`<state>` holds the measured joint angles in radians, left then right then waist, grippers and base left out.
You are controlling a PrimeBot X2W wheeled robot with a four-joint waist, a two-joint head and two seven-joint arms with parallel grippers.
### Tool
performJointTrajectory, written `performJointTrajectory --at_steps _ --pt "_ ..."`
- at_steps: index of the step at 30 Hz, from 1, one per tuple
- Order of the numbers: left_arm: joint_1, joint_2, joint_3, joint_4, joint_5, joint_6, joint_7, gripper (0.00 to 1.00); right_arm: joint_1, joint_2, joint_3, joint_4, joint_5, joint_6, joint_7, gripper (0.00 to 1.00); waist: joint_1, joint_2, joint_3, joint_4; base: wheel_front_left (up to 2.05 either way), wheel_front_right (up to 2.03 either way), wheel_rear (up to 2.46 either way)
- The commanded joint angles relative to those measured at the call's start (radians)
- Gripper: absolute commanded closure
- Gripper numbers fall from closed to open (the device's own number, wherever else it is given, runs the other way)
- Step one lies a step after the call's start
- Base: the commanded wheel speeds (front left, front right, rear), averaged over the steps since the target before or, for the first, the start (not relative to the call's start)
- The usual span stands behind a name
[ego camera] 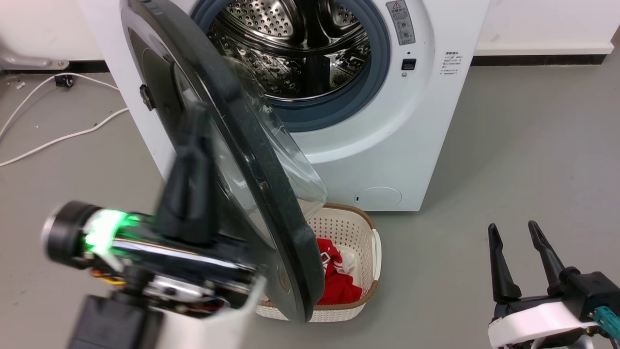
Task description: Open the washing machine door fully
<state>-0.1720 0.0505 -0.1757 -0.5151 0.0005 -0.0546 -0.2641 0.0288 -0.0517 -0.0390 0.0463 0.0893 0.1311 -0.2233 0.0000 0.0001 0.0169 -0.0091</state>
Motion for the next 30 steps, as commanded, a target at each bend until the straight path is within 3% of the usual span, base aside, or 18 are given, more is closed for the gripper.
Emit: performJointTrajectory --at_steps 1,6,12,19,30 --pt "-0.004 0.0 -0.031 -0.006 0.003 -0.009 0.0 1.0 -0.009 0.003 0.002 -0.002 0.008 -0.001 0.002 0.0 0.0 -0.0001 0.002 -0.001 0.0 0.0 0.0" --pt "0.031 0.004 -0.185 0.038 -0.013 -0.046 0.0 1.0 -0.012 0.003 0.006 0.0 0.011 -0.001 0.006 0.0 0.0 -0.0001 0.006 -0.005 0.0 0.0 0.0" --pt "0.12 0.053 -0.333 0.154 -0.024 -0.066 -0.001 1.0 -0.003 0.003 0.008 0.005 0.015 -0.001 0.01 0.0 0.0 -0.0001 0.001 -0.01 0.0 0.0 0.0" --pt "0.235 0.076 -0.364 0.333 -0.089 -0.065 0.023 1.0 0.004 0.003 0.007 0.01 0.022 -0.001 0.014 0.0 0.0 -0.0001 0.006 -0.005 0.0 0.0 0.0" --pt "0.128 0.038 -0.367 0.513 -0.112 -0.05 0.024 1.0 -0.022 0.003 0.021 0.021 0.034 -0.001 0.008 0.0 0.0 -0.0001 0.028 -0.008 0.0 0.0 0.0"
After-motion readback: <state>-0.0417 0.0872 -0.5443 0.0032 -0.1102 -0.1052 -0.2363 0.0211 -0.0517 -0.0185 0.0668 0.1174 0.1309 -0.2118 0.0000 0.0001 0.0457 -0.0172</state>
